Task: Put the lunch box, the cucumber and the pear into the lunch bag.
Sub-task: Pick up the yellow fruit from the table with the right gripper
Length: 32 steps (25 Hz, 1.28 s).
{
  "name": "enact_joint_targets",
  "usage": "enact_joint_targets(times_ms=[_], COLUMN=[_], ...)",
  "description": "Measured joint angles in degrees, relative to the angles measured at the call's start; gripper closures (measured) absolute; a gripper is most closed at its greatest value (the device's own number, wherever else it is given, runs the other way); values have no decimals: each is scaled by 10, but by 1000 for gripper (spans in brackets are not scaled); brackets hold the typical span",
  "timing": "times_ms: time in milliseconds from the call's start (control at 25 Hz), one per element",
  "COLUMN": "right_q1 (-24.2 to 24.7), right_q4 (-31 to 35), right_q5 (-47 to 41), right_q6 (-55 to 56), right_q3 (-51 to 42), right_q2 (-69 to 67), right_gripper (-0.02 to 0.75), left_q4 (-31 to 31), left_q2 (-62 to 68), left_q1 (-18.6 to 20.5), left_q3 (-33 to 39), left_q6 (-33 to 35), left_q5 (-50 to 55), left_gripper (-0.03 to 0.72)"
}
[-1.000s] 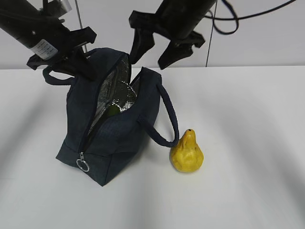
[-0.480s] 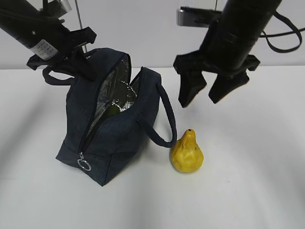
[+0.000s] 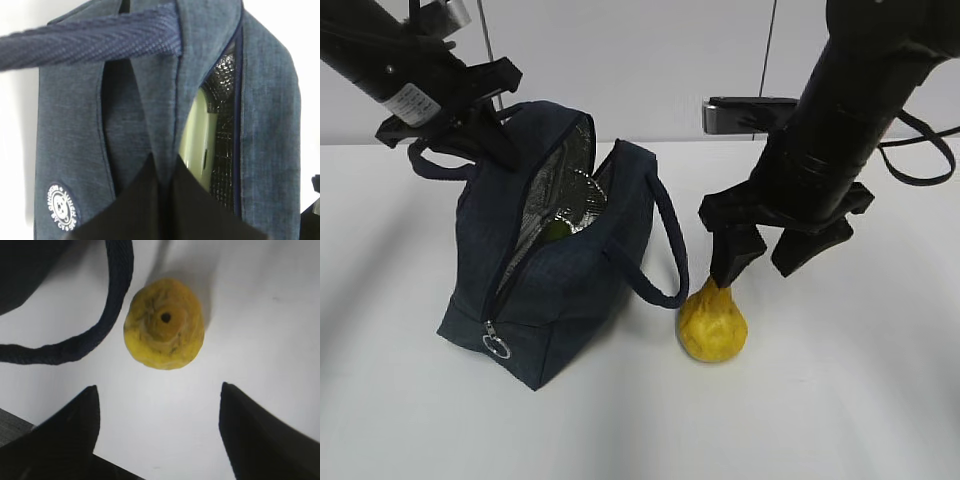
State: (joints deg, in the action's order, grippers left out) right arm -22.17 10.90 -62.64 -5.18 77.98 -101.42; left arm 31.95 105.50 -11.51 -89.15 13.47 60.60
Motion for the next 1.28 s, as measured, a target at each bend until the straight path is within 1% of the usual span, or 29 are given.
enact_joint_targets(times_ms=[120,280,520,1120,1200,1280], right_q1=[0,0,0,0,0,0], right_q4=[2,6,6,12,12,13], right_q5=[13,21,42,47,45,44], right_q6=[-14,-28,-35,-36,-36,-37], right_q3=[0,0,9,68,70,70], right_q2=[-10,-42,-81,-142,-142,-142], right_gripper=[181,133,125,154,172,212], left_q4=[0,0,0,-3,-3,-3], left_q2=[0,0,0,0,0,0], left_q1=[0,0,0,0,0,0], left_q3=[0,0,0,0,0,0], left_q6=[0,0,0,0,0,0], left_q5=[3,4,4,6,6,6], left_gripper=[688,688,688,688,688,688])
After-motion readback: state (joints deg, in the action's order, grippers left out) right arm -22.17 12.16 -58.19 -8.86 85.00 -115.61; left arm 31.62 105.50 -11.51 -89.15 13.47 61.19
